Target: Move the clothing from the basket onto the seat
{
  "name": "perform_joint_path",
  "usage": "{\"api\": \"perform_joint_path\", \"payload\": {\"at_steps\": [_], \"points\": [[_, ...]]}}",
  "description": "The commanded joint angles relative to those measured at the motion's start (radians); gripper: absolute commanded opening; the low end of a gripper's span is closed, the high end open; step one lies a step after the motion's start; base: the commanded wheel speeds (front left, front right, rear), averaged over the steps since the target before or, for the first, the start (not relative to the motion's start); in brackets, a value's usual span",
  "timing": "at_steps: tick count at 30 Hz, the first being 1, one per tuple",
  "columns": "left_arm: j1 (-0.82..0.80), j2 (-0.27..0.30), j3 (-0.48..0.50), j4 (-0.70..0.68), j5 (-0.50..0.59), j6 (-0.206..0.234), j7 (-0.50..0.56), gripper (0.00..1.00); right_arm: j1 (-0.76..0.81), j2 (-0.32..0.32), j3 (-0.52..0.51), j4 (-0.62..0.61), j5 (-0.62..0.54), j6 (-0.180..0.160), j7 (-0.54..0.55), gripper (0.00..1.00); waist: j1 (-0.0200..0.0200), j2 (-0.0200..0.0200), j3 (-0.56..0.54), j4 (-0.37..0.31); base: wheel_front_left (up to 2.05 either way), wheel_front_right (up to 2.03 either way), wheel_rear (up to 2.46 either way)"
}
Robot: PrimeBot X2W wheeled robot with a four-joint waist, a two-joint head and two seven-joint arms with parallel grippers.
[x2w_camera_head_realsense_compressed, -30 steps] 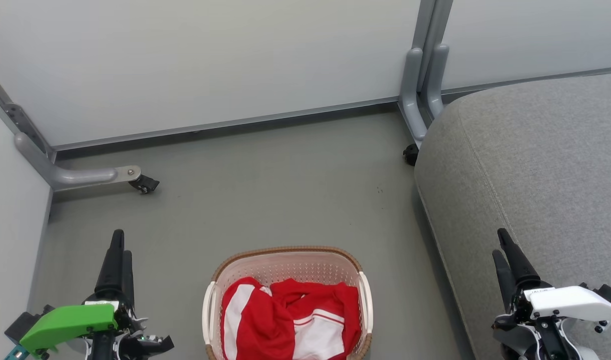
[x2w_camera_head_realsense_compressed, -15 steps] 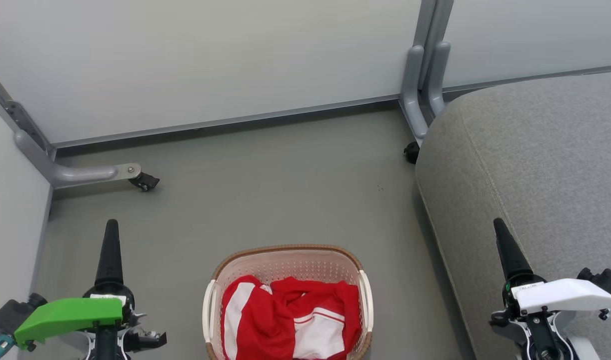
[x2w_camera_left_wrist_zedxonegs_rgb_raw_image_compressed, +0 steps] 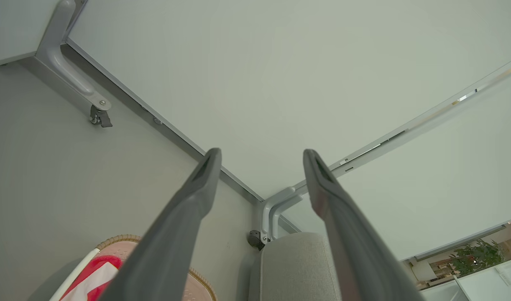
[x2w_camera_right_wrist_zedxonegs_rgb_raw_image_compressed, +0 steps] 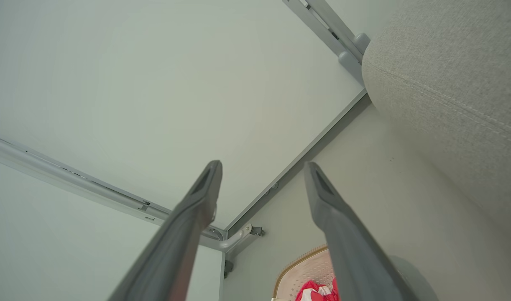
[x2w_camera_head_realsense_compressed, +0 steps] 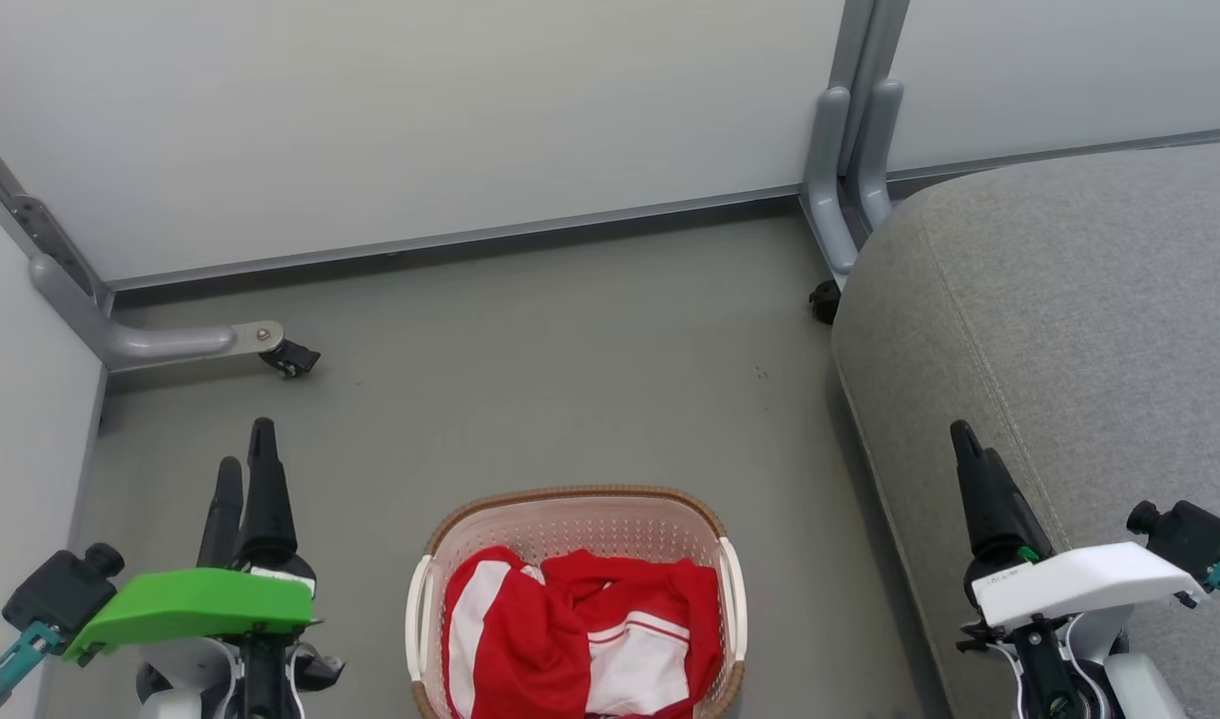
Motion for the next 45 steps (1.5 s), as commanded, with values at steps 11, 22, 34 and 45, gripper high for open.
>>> {"api": "perform_joint_path", "payload": {"at_steps": [11, 22, 34, 45], "points": [[0.019, 0.009, -0.049, -0.028, 0.272, 0.047, -0.041, 1.0, -0.001, -0.009, 0.026, -0.01, -0.231, 0.0, -0.042, 1.0, 0.0, 0.0, -0.007, 0.006, 0.0, 0.0, 0.0], [0.024, 0.017, -0.082, -0.008, 0.447, 0.084, -0.074, 1.0, 0.015, -0.01, 0.053, -0.024, -0.395, 0.0, -0.074, 1.0, 0.0, 0.0, -0.007, 0.01, 0.0, 0.0, 0.0], [0.03, 0.027, -0.116, -0.007, 0.574, 0.113, -0.104, 1.0, 0.018, -0.012, 0.062, -0.02, -0.545, 0.0, -0.105, 1.0, 0.0, 0.0, 0.0, 0.013, 0.0, 0.0, 0.0], [0.035, 0.033, -0.143, -0.012, 0.677, 0.119, -0.129, 1.0, 0.014, -0.013, 0.067, -0.008, -0.664, 0.0, -0.131, 1.0, 0.0, 0.0, 0.005, 0.018, 0.0, 0.0, 0.0]]}}
